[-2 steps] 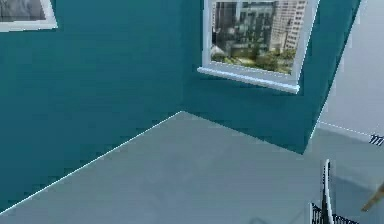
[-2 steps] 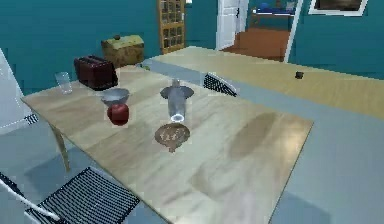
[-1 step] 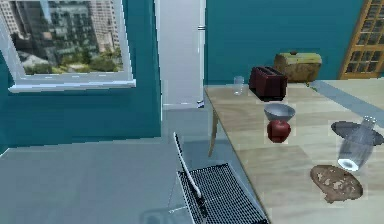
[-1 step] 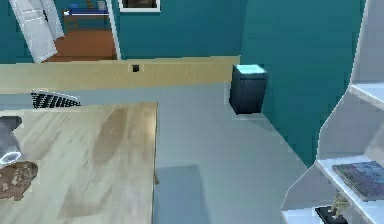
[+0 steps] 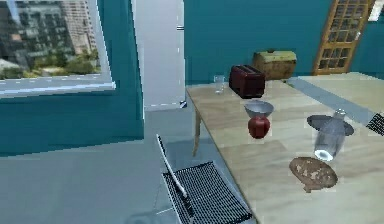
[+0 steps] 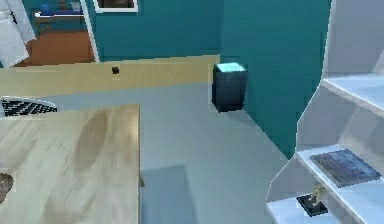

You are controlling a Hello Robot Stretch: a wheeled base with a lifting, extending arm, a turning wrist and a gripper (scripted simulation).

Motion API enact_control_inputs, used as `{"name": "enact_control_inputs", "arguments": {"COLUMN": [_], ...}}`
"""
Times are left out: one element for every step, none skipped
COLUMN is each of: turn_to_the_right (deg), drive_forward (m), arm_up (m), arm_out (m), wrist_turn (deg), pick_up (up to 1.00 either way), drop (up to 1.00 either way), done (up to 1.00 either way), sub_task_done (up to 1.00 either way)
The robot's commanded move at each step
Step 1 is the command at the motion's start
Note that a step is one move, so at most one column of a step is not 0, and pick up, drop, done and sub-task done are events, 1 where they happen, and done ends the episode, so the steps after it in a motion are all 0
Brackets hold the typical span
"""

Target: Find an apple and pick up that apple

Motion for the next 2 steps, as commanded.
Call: {"name": "enact_control_inputs", "arguments": {"turn_to_the_right": [0.0,-45.0], "drive_forward": [0.10,0.00], "arm_up": [0.00,0.00], "arm_out": [0.00,0.00], "wrist_turn": [0.0,0.0], "pick_up": [0.00,0.00], "drop": [0.00,0.00], "done": [0.00,0.00], "sub_task_done": [0.00,0.00]}}
